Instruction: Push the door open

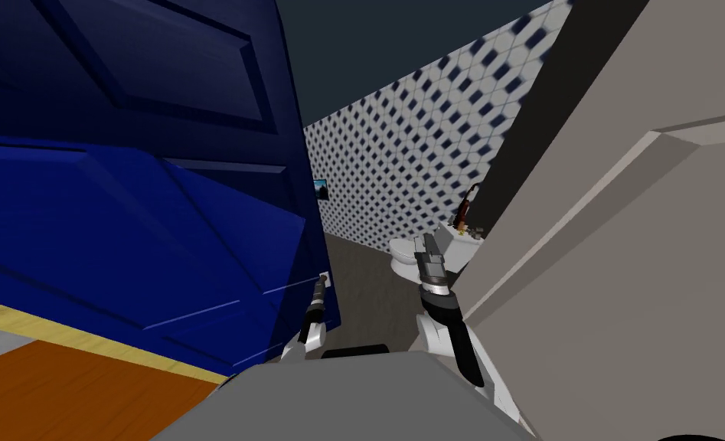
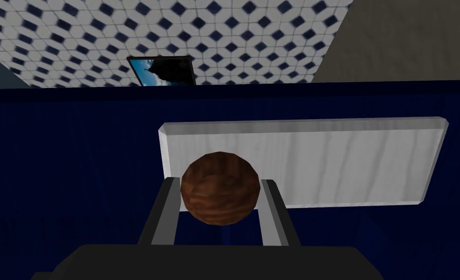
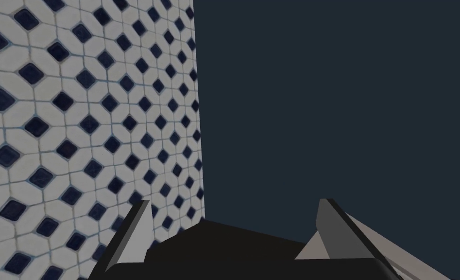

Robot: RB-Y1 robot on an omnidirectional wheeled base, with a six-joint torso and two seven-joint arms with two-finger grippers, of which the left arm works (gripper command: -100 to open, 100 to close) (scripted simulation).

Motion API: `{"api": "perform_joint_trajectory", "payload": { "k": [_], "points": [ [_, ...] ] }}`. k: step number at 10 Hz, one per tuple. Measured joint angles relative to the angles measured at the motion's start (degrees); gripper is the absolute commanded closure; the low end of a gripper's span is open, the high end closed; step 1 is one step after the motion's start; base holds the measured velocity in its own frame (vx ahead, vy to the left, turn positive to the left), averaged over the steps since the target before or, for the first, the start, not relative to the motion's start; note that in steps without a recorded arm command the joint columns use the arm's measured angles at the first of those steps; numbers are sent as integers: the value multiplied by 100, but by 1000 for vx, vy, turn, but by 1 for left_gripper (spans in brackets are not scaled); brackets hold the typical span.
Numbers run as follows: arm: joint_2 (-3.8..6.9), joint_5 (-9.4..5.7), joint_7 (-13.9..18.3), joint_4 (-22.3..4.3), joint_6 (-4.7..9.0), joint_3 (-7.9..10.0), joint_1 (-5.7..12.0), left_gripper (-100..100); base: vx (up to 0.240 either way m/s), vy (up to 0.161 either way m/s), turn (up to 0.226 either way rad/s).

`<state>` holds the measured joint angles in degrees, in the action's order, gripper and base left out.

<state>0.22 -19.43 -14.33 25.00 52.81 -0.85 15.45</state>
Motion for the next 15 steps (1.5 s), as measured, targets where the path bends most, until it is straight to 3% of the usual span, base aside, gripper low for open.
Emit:
{"api": "perform_joint_trajectory", "payload": {
  "k": [1,2,3,8,15],
  "points": [
    [-14,-39,-118,360,-96,17,-274,100,45,4,67],
    [8,-68,-201,586,-239,46,-359,100,53,0,25],
    [36,-153,-266,703,-295,103,-392,-100,26,39,179],
    [288,-323,-294,785,-332,-424,-432,-100,-13,65,173],
    [402,-587,-350,928,-381,-1238,-500,-100,-4,41,192]
  ]
}}
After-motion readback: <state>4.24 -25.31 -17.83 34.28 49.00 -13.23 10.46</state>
